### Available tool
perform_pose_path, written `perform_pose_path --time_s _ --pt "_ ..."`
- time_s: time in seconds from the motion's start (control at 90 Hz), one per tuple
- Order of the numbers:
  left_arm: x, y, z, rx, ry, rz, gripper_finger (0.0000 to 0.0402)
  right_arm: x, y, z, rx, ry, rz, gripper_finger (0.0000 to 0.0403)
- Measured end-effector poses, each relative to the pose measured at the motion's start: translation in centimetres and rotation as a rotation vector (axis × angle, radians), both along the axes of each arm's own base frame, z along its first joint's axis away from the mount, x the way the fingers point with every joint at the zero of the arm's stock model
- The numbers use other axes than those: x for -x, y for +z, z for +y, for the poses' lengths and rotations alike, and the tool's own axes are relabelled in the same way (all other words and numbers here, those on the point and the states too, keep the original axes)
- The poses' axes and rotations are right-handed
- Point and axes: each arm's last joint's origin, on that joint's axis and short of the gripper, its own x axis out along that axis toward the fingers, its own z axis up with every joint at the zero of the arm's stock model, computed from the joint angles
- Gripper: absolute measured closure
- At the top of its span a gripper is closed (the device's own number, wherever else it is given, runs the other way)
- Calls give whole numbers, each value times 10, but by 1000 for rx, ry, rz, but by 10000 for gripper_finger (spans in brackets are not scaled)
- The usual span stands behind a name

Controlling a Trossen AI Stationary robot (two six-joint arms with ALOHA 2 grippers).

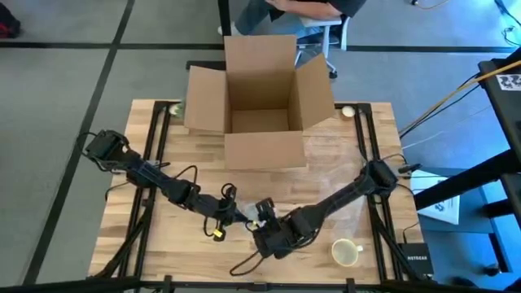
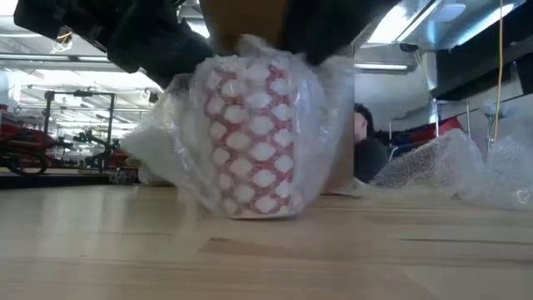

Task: Wrap mug
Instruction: Wrap the red mug with the bubble wrap

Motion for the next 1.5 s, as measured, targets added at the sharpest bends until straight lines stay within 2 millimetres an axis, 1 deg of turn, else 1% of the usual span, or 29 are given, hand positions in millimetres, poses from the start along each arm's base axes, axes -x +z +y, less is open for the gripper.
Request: perform_pose_path --time_s 0.056,0.133,0.211,0.289,0.444,0.522,0.611,0.744,0.789,0.833,0.944,1.1,1.267,1.5 --pt "0 0 0 0 0 0 402 -4 -1 -7 -30 18 18 197" --pt "0 0 0 3 2 0 402 -12 -13 -14 -69 33 71 203" --pt "0 0 0 0 7 -4 402 -20 -31 -20 -82 39 120 209" --pt "0 1 0 -1 5 -7 402 -26 -42 -23 -96 36 148 216" --pt "0 1 0 -1 6 -7 402 -30 -51 -27 -141 41 187 226" --pt "0 1 0 0 6 -9 402 -30 -52 -27 -151 38 190 229" --pt "2 6 0 15 5 -17 402 -30 -53 -26 -153 38 191 230" --pt "2 28 0 24 33 -92 402 -30 -53 -26 -154 37 191 230" --pt "1 29 2 20 49 -104 402 -30 -54 -26 -154 37 189 230" --pt "-1 25 5 7 63 -83 402 -31 -54 -26 -153 35 183 230" --pt "-6 6 12 -18 100 7 402 -31 -51 -27 -141 34 163 230" --pt "-14 -10 11 -27 103 30 402 -33 -48 -27 -130 28 154 230" --pt "-14 -12 11 -35 101 42 402 -36 -41 -24 -141 27 142 230" --pt "-12 -14 10 -51 94 64 402 -38 -15 -23 -171 -13 139 230"
